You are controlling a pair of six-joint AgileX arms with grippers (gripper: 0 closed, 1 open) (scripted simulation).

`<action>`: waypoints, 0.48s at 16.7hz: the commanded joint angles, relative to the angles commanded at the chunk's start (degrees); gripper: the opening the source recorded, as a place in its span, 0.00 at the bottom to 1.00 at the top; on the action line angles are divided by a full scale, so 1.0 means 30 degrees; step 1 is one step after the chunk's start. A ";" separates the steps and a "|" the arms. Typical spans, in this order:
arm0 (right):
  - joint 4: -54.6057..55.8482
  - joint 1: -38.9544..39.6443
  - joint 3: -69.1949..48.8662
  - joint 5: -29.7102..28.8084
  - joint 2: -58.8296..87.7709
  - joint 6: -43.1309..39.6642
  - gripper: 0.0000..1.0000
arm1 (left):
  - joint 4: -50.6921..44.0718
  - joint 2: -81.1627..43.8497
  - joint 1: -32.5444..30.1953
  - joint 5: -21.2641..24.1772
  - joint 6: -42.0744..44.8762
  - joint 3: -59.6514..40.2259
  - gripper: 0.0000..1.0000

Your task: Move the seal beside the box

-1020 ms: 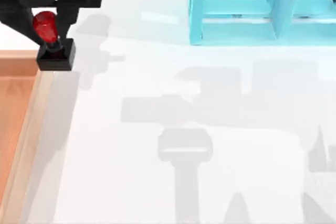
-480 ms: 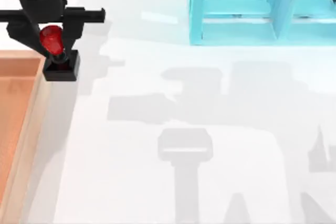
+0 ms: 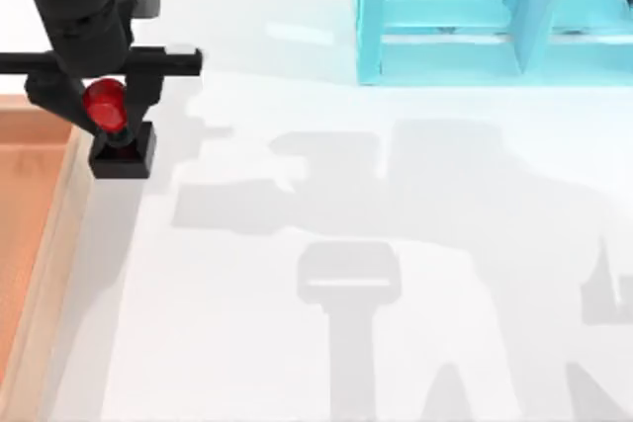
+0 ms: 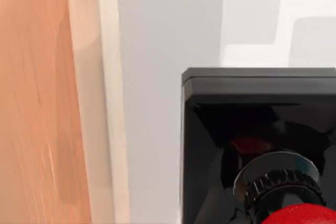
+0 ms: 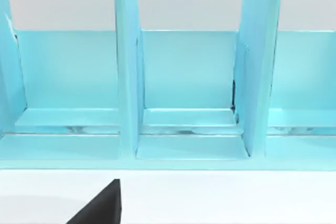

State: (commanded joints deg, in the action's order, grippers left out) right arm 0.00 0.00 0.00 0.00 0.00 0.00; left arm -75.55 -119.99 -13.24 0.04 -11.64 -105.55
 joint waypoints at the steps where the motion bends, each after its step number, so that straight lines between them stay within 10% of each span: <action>1: 0.0000 0.0000 0.0000 0.0000 0.0000 0.0000 1.00 | 0.0000 0.0000 0.0000 0.0000 0.0000 0.0000 0.00; 8: 0.0000 0.0000 0.0000 0.0000 0.0000 0.0000 1.00 | 0.0000 0.0000 0.0000 0.0000 0.0000 0.0000 0.45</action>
State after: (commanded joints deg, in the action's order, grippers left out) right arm 0.00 0.00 0.00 0.00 0.00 0.00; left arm -75.55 -119.99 -13.24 0.04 -11.64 -105.55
